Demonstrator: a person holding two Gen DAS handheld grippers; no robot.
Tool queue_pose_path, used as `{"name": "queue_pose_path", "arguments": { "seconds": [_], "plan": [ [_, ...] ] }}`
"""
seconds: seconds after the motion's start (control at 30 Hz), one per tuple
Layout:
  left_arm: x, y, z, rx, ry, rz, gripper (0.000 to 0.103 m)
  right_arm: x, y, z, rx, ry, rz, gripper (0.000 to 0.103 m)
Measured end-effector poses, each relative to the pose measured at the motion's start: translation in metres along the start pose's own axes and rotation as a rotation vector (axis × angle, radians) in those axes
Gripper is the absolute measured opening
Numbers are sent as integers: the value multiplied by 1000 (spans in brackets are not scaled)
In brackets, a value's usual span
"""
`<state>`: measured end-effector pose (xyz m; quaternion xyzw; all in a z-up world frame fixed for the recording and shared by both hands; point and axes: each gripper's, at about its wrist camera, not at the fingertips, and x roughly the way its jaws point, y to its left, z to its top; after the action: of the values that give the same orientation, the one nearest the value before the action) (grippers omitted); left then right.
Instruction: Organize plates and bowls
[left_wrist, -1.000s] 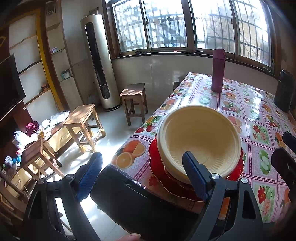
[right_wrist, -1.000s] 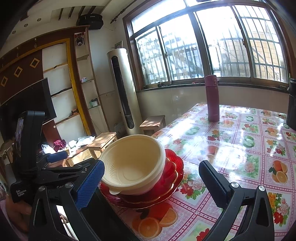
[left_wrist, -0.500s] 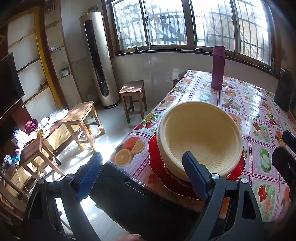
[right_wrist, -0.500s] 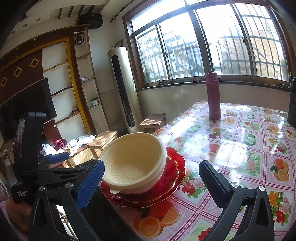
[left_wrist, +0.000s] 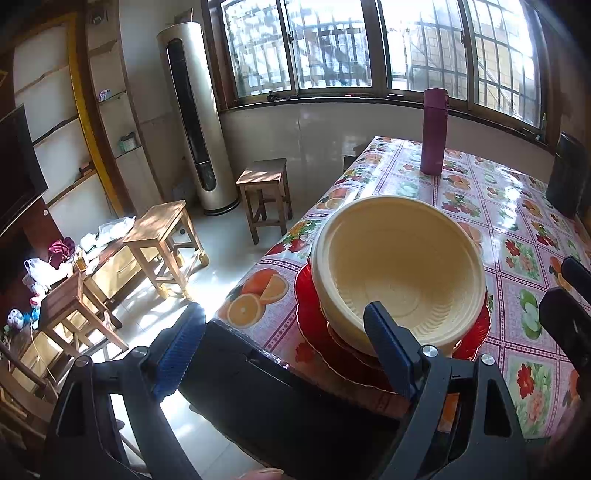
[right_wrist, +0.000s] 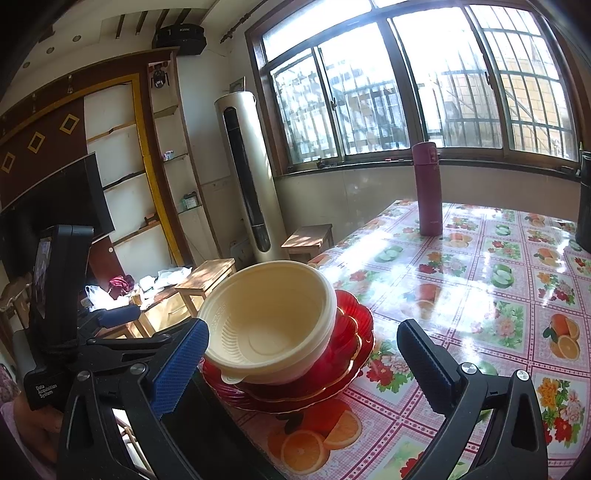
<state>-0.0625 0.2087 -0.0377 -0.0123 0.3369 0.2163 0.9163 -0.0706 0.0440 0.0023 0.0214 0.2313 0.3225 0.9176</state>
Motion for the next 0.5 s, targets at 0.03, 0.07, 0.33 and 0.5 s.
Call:
{"name": "queue_pose_path", "arguments": {
  "seconds": [0.03, 0.07, 0.33, 0.5],
  "plan": [
    [0, 1, 1, 1, -1, -1, 88, 1, 0, 0, -1, 2, -2, 103],
    [1, 1, 1, 2, -1, -1, 88, 2, 0, 0, -2, 5, -6, 103],
    [0, 1, -1, 3, 1, 0, 88, 4, -3, -1, 15, 16, -11, 103],
    [1, 2, -2, 6, 3, -3, 88, 5, -2, -1, 11, 17, -10, 103]
  ]
}}
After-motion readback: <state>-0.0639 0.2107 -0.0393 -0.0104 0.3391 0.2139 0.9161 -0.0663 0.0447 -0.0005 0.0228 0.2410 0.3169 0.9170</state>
